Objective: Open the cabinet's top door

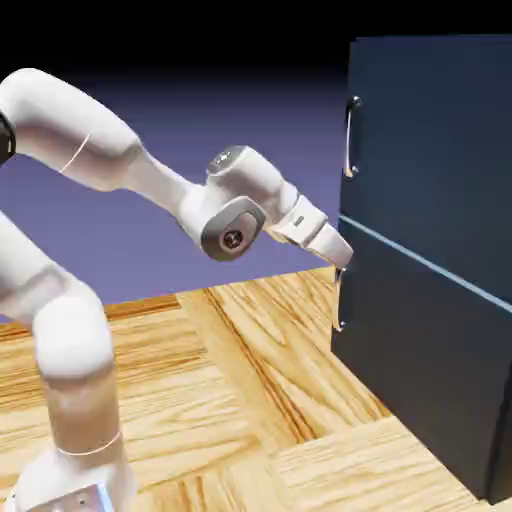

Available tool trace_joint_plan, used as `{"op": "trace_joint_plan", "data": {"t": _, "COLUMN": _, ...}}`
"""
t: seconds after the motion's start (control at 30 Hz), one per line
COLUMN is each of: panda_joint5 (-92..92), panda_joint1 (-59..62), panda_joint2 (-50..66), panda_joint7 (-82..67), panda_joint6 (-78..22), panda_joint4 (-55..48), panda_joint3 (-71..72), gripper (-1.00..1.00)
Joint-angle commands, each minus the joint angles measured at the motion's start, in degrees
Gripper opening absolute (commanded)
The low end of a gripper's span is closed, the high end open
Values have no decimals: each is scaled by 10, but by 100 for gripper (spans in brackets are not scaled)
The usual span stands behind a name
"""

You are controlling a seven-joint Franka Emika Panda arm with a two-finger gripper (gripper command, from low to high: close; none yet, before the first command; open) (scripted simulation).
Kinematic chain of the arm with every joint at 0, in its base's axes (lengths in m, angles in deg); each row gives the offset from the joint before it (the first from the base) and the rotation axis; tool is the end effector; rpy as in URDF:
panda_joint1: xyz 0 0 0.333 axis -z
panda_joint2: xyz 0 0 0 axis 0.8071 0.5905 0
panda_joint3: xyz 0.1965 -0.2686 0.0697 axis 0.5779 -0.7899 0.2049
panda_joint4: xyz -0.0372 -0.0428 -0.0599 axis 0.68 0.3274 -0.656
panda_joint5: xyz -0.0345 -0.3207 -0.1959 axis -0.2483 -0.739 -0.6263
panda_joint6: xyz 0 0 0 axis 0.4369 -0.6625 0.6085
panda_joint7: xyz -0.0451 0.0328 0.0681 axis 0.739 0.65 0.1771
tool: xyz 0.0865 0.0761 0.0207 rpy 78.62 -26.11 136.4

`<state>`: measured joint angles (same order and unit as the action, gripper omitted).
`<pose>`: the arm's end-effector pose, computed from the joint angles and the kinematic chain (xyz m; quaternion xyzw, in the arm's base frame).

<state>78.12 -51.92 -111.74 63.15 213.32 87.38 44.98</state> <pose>0.3739 -0.0007 0.5022 -0.8483 0.3345 -0.3818 0.1507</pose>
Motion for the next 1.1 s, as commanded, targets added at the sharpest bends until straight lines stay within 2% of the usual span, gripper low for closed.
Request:
{"op": "trace_joint_plan", "data": {"t": 0.0, "panda_joint5": 25, "panda_joint1": 10, "panda_joint2": -3, "panda_joint7": -17, "panda_joint6": 0, "panda_joint4": -7, "panda_joint3": 11, "gripper": 0}}
{"op": "trace_joint_plan", "data": {"t": 1.07, "panda_joint5": 822, "panda_joint1": 316, "panda_joint2": -110, "panda_joint7": -557, "panda_joint6": 12, "panda_joint4": -220, "panda_joint3": 355, "gripper": 0}}
